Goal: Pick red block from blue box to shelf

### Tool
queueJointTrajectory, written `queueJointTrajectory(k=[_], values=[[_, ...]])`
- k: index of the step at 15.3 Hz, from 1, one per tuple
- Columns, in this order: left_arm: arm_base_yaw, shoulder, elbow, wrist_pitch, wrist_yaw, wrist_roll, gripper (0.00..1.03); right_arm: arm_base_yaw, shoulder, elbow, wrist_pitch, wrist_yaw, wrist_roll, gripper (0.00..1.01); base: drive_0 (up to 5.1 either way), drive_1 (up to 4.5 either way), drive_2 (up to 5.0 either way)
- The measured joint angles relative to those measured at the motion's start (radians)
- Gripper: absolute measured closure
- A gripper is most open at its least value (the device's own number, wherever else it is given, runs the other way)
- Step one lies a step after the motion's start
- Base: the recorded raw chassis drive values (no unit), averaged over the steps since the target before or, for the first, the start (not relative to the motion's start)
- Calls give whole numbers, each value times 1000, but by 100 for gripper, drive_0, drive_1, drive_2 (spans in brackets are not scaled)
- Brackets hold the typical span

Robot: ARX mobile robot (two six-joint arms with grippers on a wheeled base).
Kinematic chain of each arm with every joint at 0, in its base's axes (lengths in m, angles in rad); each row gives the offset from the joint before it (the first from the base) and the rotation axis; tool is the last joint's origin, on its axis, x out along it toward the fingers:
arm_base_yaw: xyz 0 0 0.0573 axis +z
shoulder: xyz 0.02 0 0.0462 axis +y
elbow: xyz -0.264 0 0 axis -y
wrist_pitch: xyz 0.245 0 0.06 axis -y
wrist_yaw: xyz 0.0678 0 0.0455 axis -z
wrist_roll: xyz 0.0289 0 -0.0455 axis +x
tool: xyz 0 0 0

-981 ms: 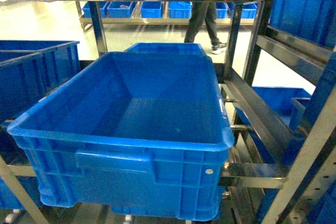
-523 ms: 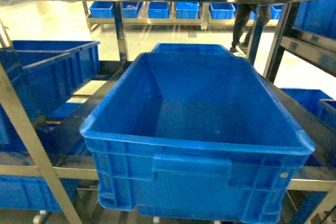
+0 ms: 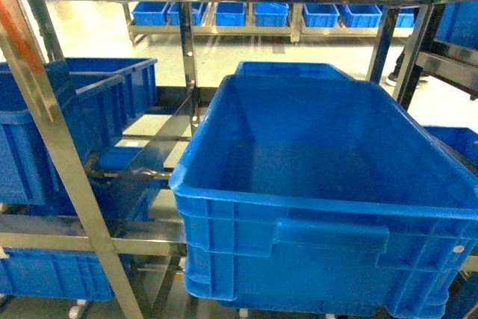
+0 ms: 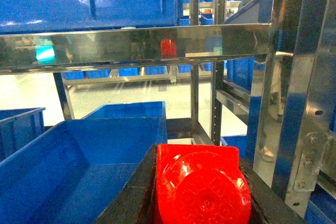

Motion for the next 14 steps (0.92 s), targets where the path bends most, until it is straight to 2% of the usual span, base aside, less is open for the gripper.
queueJointTrajectory(k=[14], values=[[0,0,0,0,0,0,5,0,0,0,0,0,0,73,0,0,0]])
